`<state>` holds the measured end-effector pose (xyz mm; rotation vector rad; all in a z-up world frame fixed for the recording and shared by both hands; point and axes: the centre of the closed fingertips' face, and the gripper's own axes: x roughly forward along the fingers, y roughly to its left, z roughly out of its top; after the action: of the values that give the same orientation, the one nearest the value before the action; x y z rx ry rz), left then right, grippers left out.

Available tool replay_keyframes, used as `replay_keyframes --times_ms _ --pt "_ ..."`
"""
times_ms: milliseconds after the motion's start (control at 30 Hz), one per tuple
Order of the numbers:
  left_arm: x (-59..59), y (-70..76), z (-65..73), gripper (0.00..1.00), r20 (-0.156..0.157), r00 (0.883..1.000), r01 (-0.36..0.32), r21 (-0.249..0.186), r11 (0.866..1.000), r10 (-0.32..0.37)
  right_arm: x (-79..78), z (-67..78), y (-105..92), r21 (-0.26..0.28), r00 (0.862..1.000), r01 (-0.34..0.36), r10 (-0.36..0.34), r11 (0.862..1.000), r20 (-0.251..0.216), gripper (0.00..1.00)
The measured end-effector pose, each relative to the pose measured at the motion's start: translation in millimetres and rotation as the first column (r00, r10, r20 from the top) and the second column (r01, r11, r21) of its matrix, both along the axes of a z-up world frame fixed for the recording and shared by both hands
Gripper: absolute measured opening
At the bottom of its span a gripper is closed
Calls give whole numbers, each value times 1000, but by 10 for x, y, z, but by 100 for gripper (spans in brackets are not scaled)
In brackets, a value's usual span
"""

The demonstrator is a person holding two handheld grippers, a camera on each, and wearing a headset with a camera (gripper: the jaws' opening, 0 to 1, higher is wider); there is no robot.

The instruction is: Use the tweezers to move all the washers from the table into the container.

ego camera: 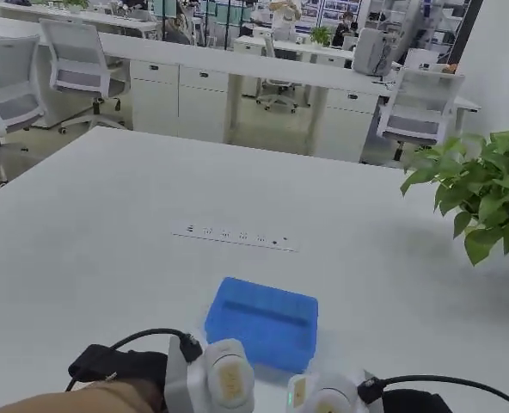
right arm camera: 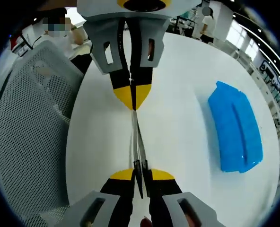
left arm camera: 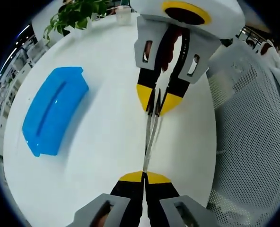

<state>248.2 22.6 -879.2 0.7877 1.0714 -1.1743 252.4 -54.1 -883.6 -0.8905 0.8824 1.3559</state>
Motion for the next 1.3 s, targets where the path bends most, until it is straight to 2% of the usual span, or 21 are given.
replay_keyframes --times_ms 67,167,300,400,467,533,567,633,767,933,1100,1167,1300 --pt "-2 -15 -2 0 -13 1000 -11 -13 1000 11 -3 3 8 -3 1000 -1 1 1000 1 10" --pt "7 -24 -7 0 -11 1000 -20 -22 1000 19 3 0 11 -4 1000 -11 11 1000 8 10" --pt "-1 -14 -25 0 -16 1000 -19 -22 1000 19 -5 5 14 4 1000 5 -5 1000 -7 11" --pt "40 -10 4 0 9 1000 -22 -30 999 22 7 4 7 2 1000 11 -11 1000 -4 8" --pt "84 -18 35 0 42 999 -23 -45 999 25 15 21 11 14 1000 13 -13 1000 2 2" --pt "82 -30 59 0 42 999 -14 -65 998 17 14 24 14 20 1000 12 -12 1000 0 1" --pt "68 -34 56 0 26 1000 -12 -65 998 14 13 29 15 22 1000 9 -9 1000 2 1" --pt "76 -40 46 9 13 1000 -20 -68 997 21 11 58 23 31 1000 -12 11 999 22 1" --pt "85 -60 57 15 12 1000 -1 -85 996 2 30 193 64 46 987 -111 105 993 119 1" --pt "72 -80 26 20 -21 999 49 -72 996 -50 25 319 80 69 981 -136 125 988 151 0" --pt "54 -127 16 20 -45 996 75 -85 994 -79 -13 424 66 66 965 -197 181 978 190 0" --pt "40 -173 27 20 -58 994 86 -105 991 -92 -36 471 67 74 962 -209 191 975 195 0" --pt "-19 -263 46 15 -88 988 117 -139 983 -130 -95 600 99 90 943 -261 234 961 235 0"
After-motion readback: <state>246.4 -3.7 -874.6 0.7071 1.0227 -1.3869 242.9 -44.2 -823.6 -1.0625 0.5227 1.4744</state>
